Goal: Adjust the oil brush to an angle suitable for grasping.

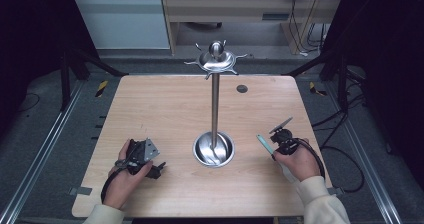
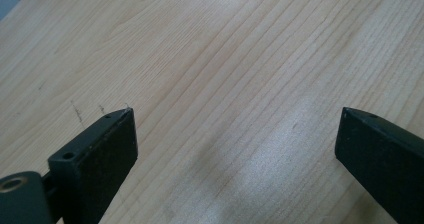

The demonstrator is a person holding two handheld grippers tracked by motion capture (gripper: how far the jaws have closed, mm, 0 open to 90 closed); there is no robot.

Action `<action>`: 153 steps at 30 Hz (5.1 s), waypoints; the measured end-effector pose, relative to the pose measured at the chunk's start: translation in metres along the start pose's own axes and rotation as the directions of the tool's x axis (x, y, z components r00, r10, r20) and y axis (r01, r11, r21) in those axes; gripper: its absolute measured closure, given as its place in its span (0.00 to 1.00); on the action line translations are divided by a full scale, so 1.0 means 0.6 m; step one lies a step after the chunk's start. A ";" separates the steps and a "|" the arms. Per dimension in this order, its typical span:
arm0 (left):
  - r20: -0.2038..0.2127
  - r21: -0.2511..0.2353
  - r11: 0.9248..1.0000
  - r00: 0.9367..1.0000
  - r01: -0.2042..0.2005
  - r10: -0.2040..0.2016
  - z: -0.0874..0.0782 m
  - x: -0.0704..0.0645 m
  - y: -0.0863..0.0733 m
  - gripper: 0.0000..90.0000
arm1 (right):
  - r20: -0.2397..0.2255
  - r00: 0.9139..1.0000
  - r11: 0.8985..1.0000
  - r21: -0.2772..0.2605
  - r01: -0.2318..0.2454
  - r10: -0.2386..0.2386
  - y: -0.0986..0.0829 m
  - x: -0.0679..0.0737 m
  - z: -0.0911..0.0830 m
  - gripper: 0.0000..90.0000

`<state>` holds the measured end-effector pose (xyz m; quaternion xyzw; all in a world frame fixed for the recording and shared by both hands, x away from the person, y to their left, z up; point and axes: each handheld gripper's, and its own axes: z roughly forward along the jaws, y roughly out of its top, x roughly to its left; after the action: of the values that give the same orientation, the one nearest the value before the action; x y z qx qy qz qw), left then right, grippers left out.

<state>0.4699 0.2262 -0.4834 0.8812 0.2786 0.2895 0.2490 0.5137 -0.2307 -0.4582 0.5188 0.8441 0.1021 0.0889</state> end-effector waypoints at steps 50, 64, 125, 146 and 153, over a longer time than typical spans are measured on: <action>0.001 0.002 1.000 1.000 -0.001 0.001 0.001 -0.001 0.000 0.03 | 0.005 1.000 0.996 -0.087 0.007 -0.007 0.017 -0.023 -0.074 0.92; 0.001 0.004 1.000 1.000 -0.004 0.004 0.001 -0.001 0.000 0.03 | -0.019 1.000 0.968 -0.250 -0.005 0.000 0.023 -0.048 -0.155 0.92; 0.000 0.004 1.000 1.000 -0.005 0.005 0.002 -0.002 0.000 0.03 | -0.123 0.991 0.740 -0.672 -0.041 -0.058 0.016 -0.018 -0.245 0.92; 0.003 0.006 1.000 1.000 -0.002 0.002 0.002 -0.001 -0.001 0.03 | -0.127 0.986 0.632 -0.774 -0.028 -0.111 0.019 0.012 -0.288 0.92; 0.003 0.006 1.000 1.000 0.000 0.000 0.002 -0.001 -0.001 0.03 | -0.130 0.983 0.605 -0.796 -0.027 -0.127 0.014 0.022 -0.298 0.92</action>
<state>0.4700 0.2256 -0.4849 0.8825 0.2790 0.2872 0.2466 0.4692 -0.2298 -0.2844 0.3908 0.7295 0.5078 0.2391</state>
